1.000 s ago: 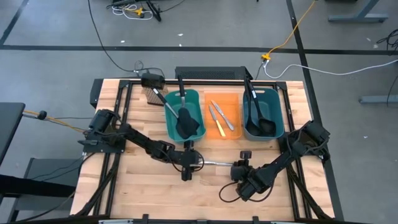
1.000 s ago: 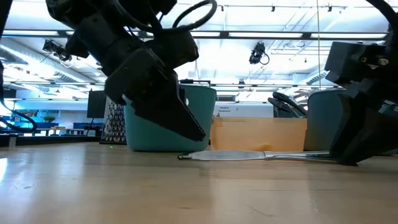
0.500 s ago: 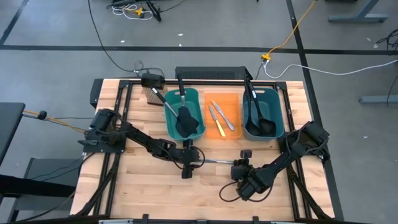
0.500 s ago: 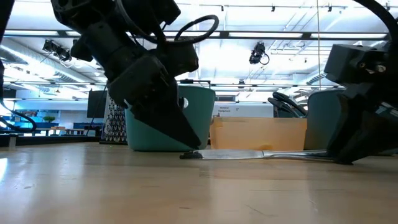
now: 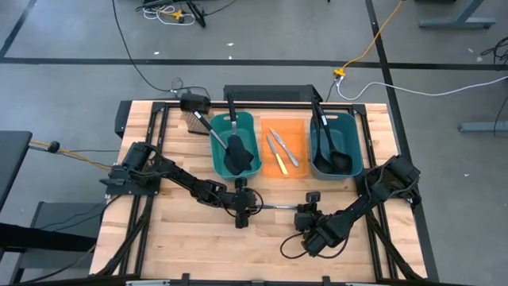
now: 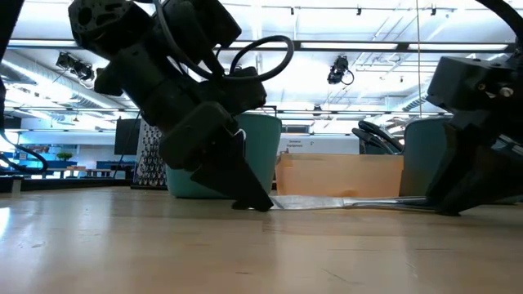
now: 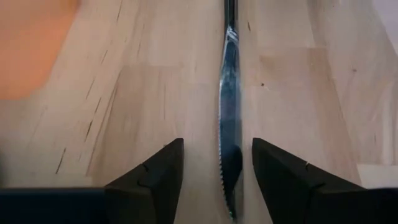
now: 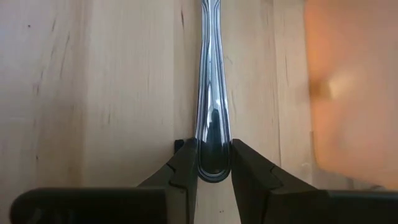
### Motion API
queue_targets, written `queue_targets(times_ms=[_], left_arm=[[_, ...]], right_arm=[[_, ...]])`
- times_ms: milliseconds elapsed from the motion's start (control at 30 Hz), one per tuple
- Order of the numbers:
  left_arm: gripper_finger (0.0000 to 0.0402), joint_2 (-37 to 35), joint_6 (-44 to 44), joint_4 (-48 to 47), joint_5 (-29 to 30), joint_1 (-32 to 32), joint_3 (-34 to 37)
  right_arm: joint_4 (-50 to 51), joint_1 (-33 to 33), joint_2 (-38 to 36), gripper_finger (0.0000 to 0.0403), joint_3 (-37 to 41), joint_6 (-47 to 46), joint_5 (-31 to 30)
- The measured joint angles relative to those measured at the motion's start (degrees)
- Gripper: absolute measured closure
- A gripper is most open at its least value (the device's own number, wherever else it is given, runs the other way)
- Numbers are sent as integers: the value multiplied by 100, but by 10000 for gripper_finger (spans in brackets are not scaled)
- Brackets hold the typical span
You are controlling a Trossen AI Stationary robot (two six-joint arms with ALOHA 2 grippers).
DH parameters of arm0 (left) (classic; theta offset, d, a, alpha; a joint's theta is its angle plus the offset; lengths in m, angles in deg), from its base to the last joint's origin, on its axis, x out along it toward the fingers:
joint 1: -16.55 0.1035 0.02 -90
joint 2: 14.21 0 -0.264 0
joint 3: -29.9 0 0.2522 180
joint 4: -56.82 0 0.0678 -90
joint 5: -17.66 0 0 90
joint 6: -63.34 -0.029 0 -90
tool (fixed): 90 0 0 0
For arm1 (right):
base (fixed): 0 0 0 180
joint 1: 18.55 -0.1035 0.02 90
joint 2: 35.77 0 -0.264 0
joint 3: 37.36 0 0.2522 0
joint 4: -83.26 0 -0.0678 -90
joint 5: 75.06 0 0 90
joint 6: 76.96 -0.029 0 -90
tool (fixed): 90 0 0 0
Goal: Pick & Place Kitchen Items
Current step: Put the silver table knife into the orange bin
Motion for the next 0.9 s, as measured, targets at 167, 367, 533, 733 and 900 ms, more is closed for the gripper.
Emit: queue_targets(times_ms=[167,367,533,733,900], left_arm=[[252,-2,-237,7,-91,-76,0],[372,-4,-282,-6,-191,-102,2],[389,-8,-339,-30,-264,-99,4],[394,-8,-370,-72,-337,-97,6],[396,-8,-306,-85,-316,-93,9]], right_arm=[[-69,-2,-9,342,-15,-5,-92],[-282,-2,-14,360,-17,22,-134],[-329,45,-93,357,-76,59,129],[476,176,-218,324,-808,143,940],[817,536,-245,271,-1424,324,1541]])
